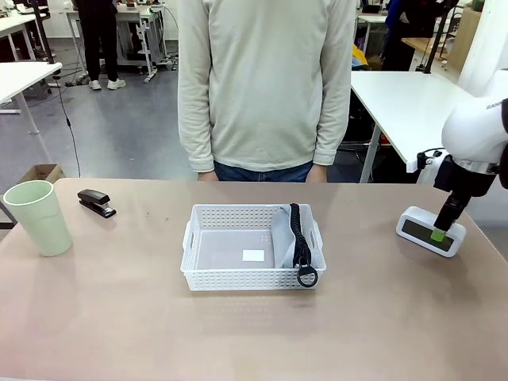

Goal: Efficiently arrange items inside the basket to fit them all.
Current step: Pick up the Digital clock and place it inside the Organizing basket.

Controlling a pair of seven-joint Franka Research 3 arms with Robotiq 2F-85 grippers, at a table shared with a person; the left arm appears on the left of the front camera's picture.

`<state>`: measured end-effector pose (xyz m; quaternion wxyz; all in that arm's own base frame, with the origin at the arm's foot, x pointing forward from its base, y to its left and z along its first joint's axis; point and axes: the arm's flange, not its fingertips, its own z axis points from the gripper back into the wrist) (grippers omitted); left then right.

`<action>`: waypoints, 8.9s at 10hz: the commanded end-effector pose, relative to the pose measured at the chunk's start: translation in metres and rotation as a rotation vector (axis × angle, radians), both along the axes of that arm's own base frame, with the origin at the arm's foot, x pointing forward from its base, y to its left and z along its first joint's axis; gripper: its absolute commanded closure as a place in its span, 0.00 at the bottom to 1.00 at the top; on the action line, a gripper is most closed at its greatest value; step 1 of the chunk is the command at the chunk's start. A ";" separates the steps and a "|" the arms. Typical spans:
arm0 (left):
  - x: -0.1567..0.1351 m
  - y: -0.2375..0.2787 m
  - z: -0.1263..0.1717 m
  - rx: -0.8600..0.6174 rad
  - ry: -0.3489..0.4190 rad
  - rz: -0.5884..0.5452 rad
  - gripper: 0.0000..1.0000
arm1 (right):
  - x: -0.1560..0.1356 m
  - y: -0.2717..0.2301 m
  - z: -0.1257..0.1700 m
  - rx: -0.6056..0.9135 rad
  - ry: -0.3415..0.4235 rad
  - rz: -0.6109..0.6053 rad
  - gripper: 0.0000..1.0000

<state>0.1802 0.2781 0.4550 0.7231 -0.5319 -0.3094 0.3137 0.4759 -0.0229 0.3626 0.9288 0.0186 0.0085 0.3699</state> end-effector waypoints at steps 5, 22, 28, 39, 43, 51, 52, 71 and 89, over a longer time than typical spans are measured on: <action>0.001 0.000 0.001 0.003 -0.036 -0.002 0.00 | 0.017 0.008 0.000 -0.071 -0.133 0.086 0.00; 0.001 0.000 0.001 0.003 -0.036 -0.002 0.00 | 0.048 -0.004 -0.059 -0.049 0.030 0.113 0.60; 0.001 0.000 0.001 0.003 -0.036 -0.002 0.00 | 0.048 -0.005 -0.059 -0.045 0.036 0.104 1.00; 0.001 0.000 0.001 0.003 -0.036 -0.002 0.00 | -0.048 0.019 0.099 -0.092 0.088 -0.382 1.00; 0.001 0.000 0.001 0.003 -0.036 -0.002 0.00 | -0.049 0.011 0.113 -0.069 0.089 -0.383 1.00; 0.001 0.000 0.001 0.003 -0.036 -0.002 0.00 | 0.028 0.200 0.149 -0.107 -0.075 -0.134 0.47; 0.001 0.000 0.001 0.003 -0.036 -0.002 0.00 | 0.040 0.251 0.151 -0.074 -0.054 -0.144 0.47; 0.001 0.000 0.001 0.003 -0.036 -0.002 0.00 | -0.084 0.451 0.037 0.037 -0.120 0.196 0.46; 0.001 0.000 0.001 0.003 -0.036 -0.002 0.00 | -0.016 0.435 -0.042 0.131 -0.003 0.207 0.00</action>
